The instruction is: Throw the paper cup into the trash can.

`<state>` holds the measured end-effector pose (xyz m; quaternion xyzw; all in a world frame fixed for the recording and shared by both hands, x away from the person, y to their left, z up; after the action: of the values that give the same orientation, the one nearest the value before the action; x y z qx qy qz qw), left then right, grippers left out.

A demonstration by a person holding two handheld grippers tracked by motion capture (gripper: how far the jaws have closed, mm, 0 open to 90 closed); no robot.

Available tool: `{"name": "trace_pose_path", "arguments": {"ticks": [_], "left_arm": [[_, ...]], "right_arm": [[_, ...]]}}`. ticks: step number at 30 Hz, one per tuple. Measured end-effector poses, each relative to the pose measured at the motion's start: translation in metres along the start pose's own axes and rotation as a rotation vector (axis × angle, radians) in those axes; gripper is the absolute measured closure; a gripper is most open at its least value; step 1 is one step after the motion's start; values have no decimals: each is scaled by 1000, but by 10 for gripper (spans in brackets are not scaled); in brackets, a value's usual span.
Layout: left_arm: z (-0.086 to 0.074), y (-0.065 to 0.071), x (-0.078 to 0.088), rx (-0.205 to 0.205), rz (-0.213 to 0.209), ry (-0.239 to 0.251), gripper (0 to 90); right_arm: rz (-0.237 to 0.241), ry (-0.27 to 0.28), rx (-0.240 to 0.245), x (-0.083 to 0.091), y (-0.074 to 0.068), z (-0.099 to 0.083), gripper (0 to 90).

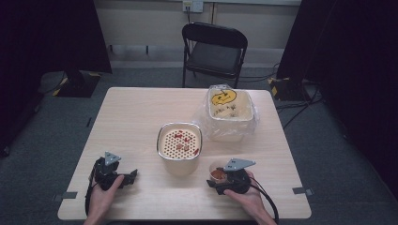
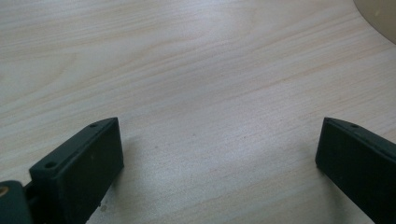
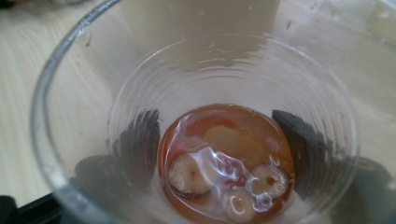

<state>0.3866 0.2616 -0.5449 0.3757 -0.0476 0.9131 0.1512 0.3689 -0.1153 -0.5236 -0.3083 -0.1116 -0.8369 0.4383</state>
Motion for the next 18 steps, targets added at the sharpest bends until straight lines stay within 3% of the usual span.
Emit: {"name": "trace_pose_path", "arguments": {"ticks": [5, 18], "left_arm": [[0, 0, 0, 0, 0, 0, 3], [0, 0, 0, 1, 0, 0, 2]], "right_arm": [[-6, -11, 4, 1, 1, 1, 412], [-44, 1, -13, 20, 5, 19, 428]]}}
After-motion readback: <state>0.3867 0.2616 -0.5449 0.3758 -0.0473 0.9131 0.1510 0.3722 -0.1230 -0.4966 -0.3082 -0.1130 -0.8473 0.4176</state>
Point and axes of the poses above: each handheld gripper's, and its own axes: x roughly backward along the jaws, z roughly out of its top, y roughly to its right, the point moved 6 cm from there along -x, roughly forward along the jaws, and after that the axes turned 2 degrees about x, right-handed, at the moved point
